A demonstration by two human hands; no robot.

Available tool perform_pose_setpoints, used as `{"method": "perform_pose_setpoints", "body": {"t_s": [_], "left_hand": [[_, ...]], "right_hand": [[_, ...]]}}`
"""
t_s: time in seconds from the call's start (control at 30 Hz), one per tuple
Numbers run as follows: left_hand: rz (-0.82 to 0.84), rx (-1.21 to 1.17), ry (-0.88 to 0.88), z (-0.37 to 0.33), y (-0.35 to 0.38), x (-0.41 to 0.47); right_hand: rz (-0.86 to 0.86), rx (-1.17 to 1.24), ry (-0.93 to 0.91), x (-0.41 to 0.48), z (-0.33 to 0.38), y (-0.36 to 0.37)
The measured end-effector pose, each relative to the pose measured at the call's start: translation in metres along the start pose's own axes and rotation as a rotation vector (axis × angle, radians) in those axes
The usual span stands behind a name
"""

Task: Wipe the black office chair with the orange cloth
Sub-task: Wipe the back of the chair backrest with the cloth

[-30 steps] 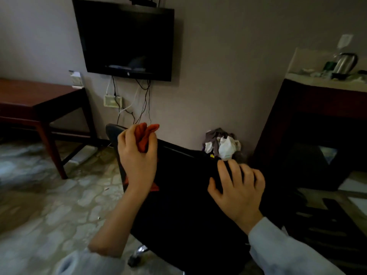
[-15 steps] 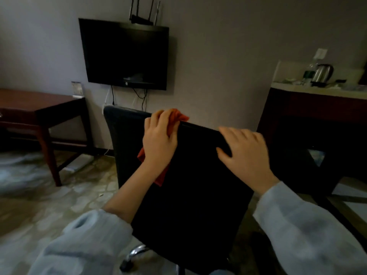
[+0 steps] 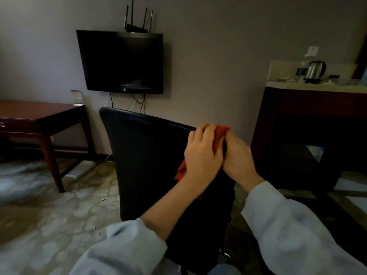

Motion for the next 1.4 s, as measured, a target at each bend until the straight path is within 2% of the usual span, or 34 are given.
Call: {"method": "perform_pose_setpoints", "body": {"t_s": [0.07, 0.13, 0.2, 0.3, 0.4, 0.53, 0.63, 0.7, 0.77, 0.83, 0.87, 0.97, 1.0, 1.07, 1.2, 1.27, 1.33, 1.4], "left_hand": [[0.038, 0.006, 0.079, 0.001, -0.001, 0.003], [0.060, 0.031, 0.112, 0.018, -0.007, 0.011], [0.012, 0.030, -0.050, 0.055, -0.020, 0.022], [-0.110, 0.003, -0.313, 0.092, -0.033, 0.029], [-0.117, 0.045, -0.308, 0.072, -0.026, 0.023], [-0.013, 0.061, -0.068, 0.018, -0.007, -0.004], [0.097, 0.007, 0.259, -0.017, 0.009, -0.031], [0.143, 0.004, 0.484, -0.023, 0.018, -0.044], [0.135, 0.021, 0.581, -0.015, 0.020, -0.045], [0.053, 0.023, 0.514, -0.001, 0.011, -0.035], [-0.012, 0.010, 0.389, 0.009, 0.002, -0.025], [-0.195, -0.091, -0.172, 0.060, -0.020, -0.001], [-0.220, -0.115, -0.262, 0.069, -0.021, -0.001], [-0.212, -0.140, -0.266, 0.067, -0.017, -0.006], [-0.044, -0.210, -0.020, 0.044, -0.006, -0.025], [0.008, -0.229, 0.060, 0.048, -0.007, -0.018], [-0.041, -0.201, 0.050, 0.063, -0.015, -0.005], [-0.097, -0.157, 0.018, 0.083, -0.022, 0.008]], "right_hand": [[-0.003, 0.134, 0.079, -0.002, -0.006, -0.007], [0.077, 0.332, 0.158, -0.008, -0.014, -0.007], [0.195, 0.503, 0.202, -0.014, -0.018, -0.001], [0.290, 0.595, 0.216, -0.024, -0.021, 0.009], [0.290, 0.660, 0.256, -0.027, -0.021, 0.016], [0.256, 0.645, 0.314, -0.027, -0.028, 0.027], [0.189, 0.593, 0.283, -0.025, -0.031, 0.023], [0.184, 0.650, 0.347, -0.032, -0.036, 0.021], [0.176, 0.754, 0.390, -0.036, -0.041, 0.020], [0.221, 0.749, 0.329, -0.037, -0.036, 0.020], [0.261, 0.768, 0.316, -0.037, -0.033, 0.021], [0.344, 0.781, 0.283, -0.032, -0.022, 0.018], [0.349, 0.744, 0.249, -0.030, -0.017, 0.015], [0.329, 0.639, 0.154, -0.022, -0.004, 0.013], [0.207, 0.413, 0.016, -0.005, 0.022, 0.010], [0.088, 0.169, -0.102, 0.002, 0.035, 0.006], [0.001, -0.060, -0.246, 0.004, 0.052, 0.011], [-0.028, -0.242, -0.306, 0.006, 0.062, 0.023]]}}
Point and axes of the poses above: each hand's wrist, its own x-axis towards the middle knuckle, its own y-axis out of the palm, z = x × y, the point moved 8 cm from there along x, towards the middle knuckle, and after that the axes turned 12 degrees about -z, right-handed, at the moved point
